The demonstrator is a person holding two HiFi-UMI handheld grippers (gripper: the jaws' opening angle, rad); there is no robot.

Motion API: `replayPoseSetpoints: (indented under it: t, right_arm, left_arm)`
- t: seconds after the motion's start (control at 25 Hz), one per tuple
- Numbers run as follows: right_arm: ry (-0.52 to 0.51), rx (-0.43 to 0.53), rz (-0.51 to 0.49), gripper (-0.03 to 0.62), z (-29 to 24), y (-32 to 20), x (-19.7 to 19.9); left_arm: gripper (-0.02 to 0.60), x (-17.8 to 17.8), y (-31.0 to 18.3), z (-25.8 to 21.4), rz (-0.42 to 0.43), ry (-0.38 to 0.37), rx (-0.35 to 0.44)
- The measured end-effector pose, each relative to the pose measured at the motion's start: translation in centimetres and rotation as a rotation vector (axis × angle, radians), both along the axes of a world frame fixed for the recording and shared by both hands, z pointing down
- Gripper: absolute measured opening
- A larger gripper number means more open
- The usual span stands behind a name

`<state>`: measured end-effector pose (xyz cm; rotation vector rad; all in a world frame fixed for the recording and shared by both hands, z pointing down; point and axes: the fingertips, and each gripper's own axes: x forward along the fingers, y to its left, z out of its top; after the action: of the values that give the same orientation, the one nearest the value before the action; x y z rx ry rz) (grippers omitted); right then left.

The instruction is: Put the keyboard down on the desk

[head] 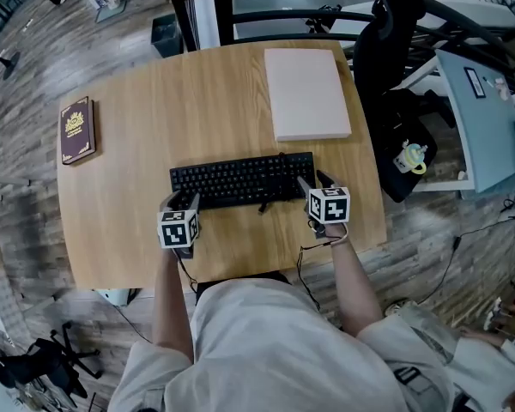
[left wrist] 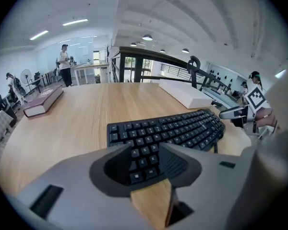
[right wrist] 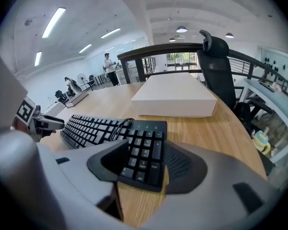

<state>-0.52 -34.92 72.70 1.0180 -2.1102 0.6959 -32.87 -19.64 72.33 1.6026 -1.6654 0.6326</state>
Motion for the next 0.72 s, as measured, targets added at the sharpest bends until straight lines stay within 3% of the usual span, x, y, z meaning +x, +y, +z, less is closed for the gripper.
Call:
replayPoseSetpoints:
  t: [0.32, 0.72]
  right_arm:
    - [0.043, 0.100, -0.051, 0.007, -1.2, 3.3, 0.1]
    - [-0.007, 0.073, -0.150, 0.005, -2.1, 10.3, 0.7]
  left_arm:
    - [0.011, 4.4, 1.1, -0.9, 0.035, -0.020, 0.036]
    - [0.011, 10.1, 3.8, -2.9, 0.035, 0.048, 0.108]
